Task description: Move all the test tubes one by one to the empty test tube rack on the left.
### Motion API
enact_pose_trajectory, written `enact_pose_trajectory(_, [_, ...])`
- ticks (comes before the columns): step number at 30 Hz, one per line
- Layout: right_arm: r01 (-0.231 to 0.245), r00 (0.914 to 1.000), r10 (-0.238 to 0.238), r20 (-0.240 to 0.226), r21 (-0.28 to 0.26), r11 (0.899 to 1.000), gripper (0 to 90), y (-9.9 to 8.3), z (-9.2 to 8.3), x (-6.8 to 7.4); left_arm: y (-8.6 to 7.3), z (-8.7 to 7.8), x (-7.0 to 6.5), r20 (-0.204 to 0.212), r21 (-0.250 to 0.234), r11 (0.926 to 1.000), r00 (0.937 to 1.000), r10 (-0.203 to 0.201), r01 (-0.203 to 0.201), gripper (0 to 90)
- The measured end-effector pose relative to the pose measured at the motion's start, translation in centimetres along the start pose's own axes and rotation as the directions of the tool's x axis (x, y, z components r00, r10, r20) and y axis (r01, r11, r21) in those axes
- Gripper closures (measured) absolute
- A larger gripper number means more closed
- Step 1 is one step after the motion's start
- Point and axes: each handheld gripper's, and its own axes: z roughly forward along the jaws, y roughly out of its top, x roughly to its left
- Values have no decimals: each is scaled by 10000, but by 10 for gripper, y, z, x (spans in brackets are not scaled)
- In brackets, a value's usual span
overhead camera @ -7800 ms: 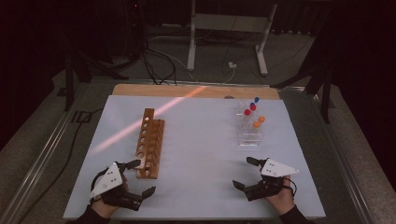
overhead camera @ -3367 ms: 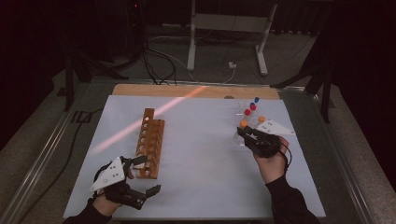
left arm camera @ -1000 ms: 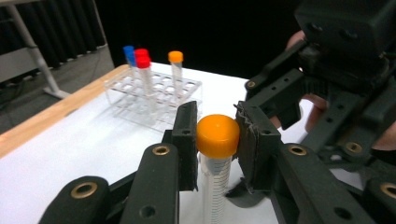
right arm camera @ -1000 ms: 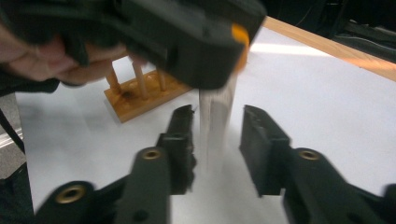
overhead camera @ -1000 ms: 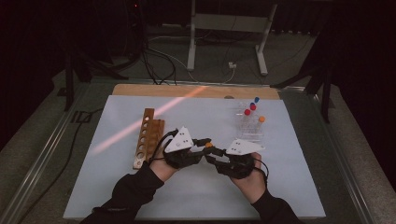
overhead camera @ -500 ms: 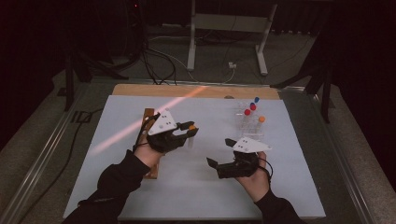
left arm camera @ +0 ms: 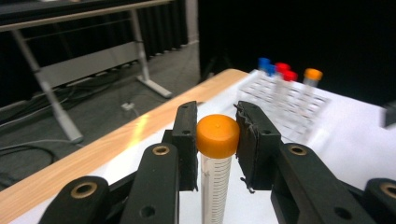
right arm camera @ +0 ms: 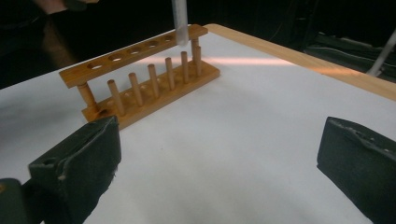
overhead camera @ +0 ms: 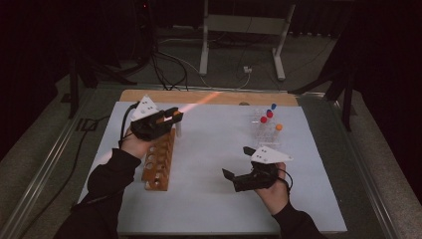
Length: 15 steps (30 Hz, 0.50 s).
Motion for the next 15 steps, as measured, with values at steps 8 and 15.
enact_pose_trajectory(8, [54, 10000, -54, 12, 8, 10000, 0, 0, 0, 0, -10, -9, 38, -1017, -133, 9976, 9924, -692, 682, 716])
enact_pose_trajectory(15, [-20, 10000, 20, 2, -87, 10000, 0, -1, -1, -1, -22, -9, 62, -1516, -79, 9928, 9812, -1192, 1194, 716])
